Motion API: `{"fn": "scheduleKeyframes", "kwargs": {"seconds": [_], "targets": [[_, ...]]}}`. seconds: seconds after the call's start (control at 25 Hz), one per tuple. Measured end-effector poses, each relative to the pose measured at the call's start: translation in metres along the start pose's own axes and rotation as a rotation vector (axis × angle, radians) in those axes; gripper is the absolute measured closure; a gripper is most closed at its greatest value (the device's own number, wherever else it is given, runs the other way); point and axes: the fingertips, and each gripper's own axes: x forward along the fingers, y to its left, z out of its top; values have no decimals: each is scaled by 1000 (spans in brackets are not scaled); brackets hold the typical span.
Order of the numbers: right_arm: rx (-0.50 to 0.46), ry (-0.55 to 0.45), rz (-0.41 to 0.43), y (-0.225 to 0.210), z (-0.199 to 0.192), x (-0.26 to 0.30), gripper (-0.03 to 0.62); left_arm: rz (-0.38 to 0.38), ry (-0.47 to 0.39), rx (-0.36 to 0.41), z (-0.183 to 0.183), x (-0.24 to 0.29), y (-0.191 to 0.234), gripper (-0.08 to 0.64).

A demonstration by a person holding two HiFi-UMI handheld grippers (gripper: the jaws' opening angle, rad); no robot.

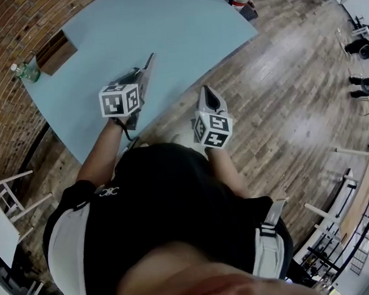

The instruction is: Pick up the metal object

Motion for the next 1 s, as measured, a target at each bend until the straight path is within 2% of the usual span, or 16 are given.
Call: {"fn": "scheduleKeyframes", "kwargs": {"seconds": [0.2, 0.52, 1.0], "targets": [[23, 6, 0, -1, -2, 0, 580, -9, 0, 12, 1, -3, -6, 529], [-16, -16, 20, 9, 2, -4, 580, -8, 8, 15, -4, -5, -6, 529], [-12, -16, 16, 1, 1, -10, 580, -8, 28, 14, -15, 1, -11, 528]]}}
